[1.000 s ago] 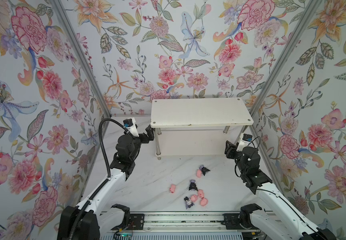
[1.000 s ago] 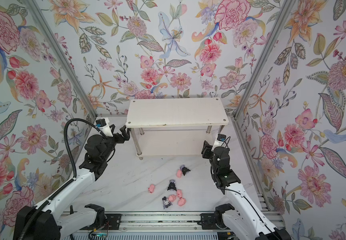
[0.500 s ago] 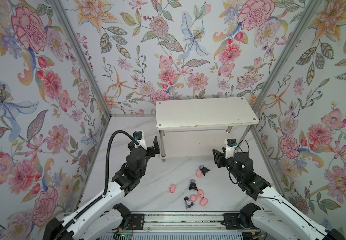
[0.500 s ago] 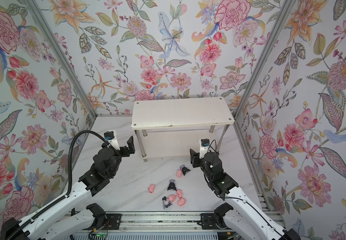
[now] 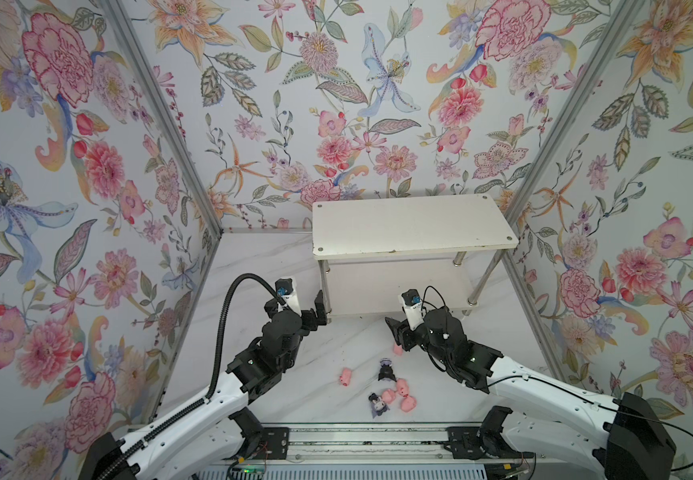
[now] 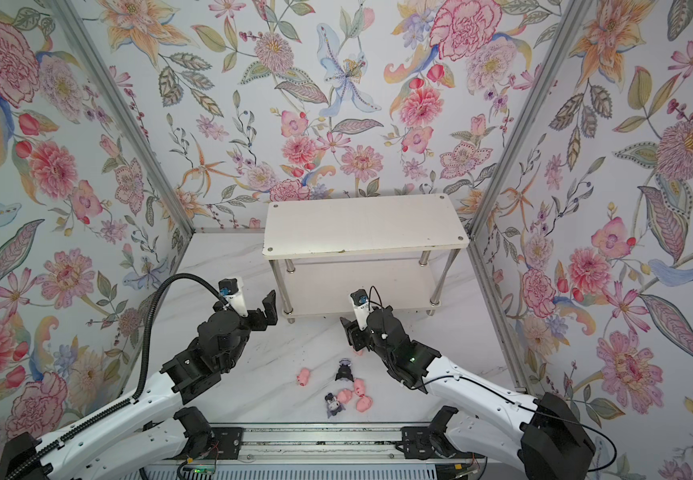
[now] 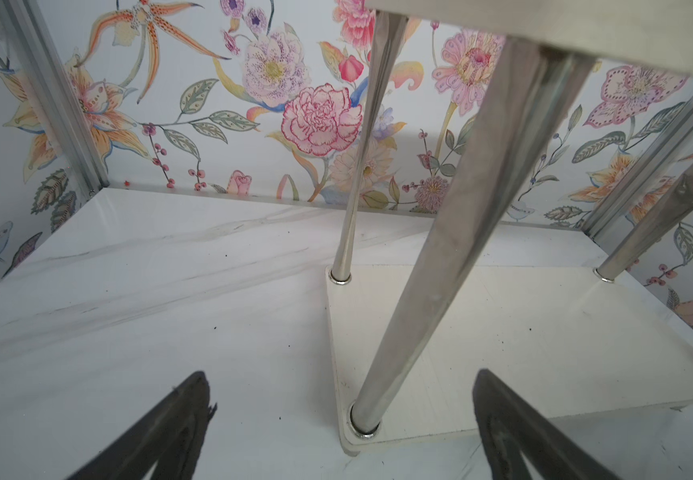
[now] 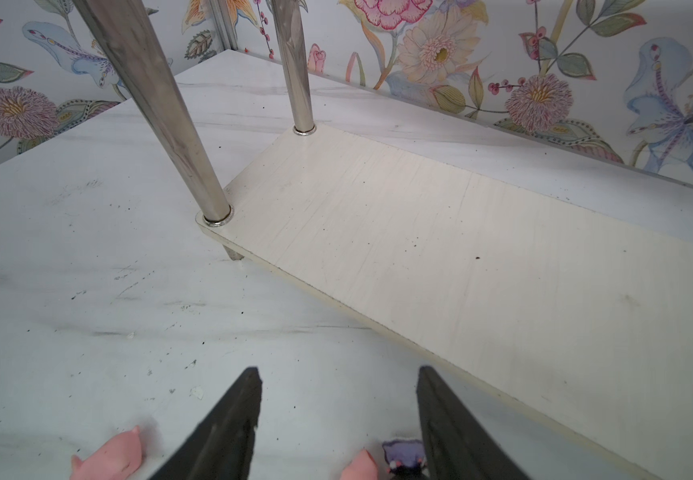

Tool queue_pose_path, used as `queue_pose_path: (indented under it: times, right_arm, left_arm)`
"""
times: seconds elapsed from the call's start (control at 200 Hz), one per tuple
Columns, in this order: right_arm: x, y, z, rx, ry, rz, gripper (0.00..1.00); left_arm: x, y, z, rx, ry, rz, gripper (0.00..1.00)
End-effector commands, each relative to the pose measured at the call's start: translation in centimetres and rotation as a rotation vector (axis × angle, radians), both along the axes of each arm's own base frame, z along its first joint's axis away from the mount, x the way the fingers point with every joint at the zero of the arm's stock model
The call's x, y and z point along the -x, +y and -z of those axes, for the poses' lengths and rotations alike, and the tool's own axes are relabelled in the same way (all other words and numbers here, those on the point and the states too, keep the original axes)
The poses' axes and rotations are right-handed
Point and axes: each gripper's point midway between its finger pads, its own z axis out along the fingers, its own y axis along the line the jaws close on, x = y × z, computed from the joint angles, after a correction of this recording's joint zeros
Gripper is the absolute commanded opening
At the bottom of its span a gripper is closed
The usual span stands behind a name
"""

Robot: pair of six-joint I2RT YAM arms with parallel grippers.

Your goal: Place and organize the plastic toys onto the shelf

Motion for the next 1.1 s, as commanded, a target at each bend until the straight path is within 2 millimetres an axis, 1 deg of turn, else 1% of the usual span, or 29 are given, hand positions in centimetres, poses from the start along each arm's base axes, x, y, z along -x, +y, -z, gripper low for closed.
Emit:
queue_pose_path:
  times: [0.0,0.14,0.21,0.29,0.36,0.395,0.485,0.581,0.656,0.671,0.696,0.741,0.796,0.866,0.926,0.966,1.016,1.096]
  right_arm:
    - [-0.7,0.6,-1.6,-0.02,-0.042,0.006,0.62]
    - [-0.9,0.1,-1.5,0.0,-0.049,0.027,0.62]
    - [-1.0,-0.2,-1.4,0.009,-0.051,0.041,0.62]
    - [-1.1,-0.6,-1.2,0.02,-0.051,0.051,0.62]
    - [-1.2,-1.0,-1.2,0.03,-0.057,0.065,0.62]
    - [-1.3,-1.3,-1.2,0.038,-0.061,0.076,0.62]
    - [-1.8,-2.5,-1.3,0.038,-0.07,0.111,0.62]
    - [-2.5,-4.4,-1.4,0.011,-0.063,0.157,0.62]
    - [-3.1,-6.3,-1.4,-0.014,-0.045,0.203,0.62]
    - [-3.0,-6.4,-1.4,-0.018,-0.042,0.204,0.62]
    - [-3.6,-7.9,-1.4,-0.022,-0.034,0.248,0.61]
    - [-3.7,-9.1,-1.3,-0.025,-0.026,0.281,0.61]
    - [-3.9,-11.1,-1.2,-0.025,-0.018,0.344,0.58]
    - [-3.8,-13.9,-1.2,-0.041,-0.018,0.452,0.53]
    - [-3.7,-15.6,-1.5,-0.072,-0.023,0.512,0.52]
    - [-3.6,-16.3,-1.6,-0.098,-0.023,0.534,0.51]
    - [-3.6,-16.6,-1.7,-0.128,-0.016,0.538,0.51]
    - [-3.8,-15.8,-1.7,-0.154,0.011,0.494,0.5]
  left_arm:
    - [-0.2,-1.1,1.2,-0.002,0.015,0.032,0.99]
    - [-1.6,-2.6,0.8,-0.029,-0.012,0.062,0.99]
    - [-2.8,-2.8,1.4,-0.02,-0.002,0.073,0.99]
    - [-4.4,-2.3,2.4,0.018,0.02,0.074,0.99]
    - [-5.5,-1.5,2.9,0.05,0.023,0.066,0.99]
    - [-6.0,-1.1,2.8,0.055,0.018,0.055,0.99]
    - [-7.2,-0.4,1.9,0.033,-0.003,0.032,0.99]
    - [-8.6,-0.3,1.2,0.011,-0.008,0.026,0.99]
    - [-9.6,-0.2,1.2,0.007,-0.003,0.025,0.99]
    - [-9.8,-0.1,1.3,0.005,0.0,0.023,0.99]
    - [-10.1,0.0,1.3,0.005,-0.001,0.019,0.99]
    - [-10.4,0.2,1.3,0.007,-0.001,0.014,0.99]
    - [-10.7,0.4,1.3,0.013,-0.004,0.01,0.99]
    - [-10.7,0.6,1.4,0.015,-0.007,0.006,0.99]
    - [-10.6,0.7,1.4,0.017,-0.008,0.002,1.0]
    - [-10.6,0.8,1.3,0.019,-0.008,-0.001,0.99]
    - [-10.4,0.8,1.3,0.026,-0.008,0.006,0.99]
    - [-9.9,0.3,0.6,0.027,-0.015,0.043,0.99]
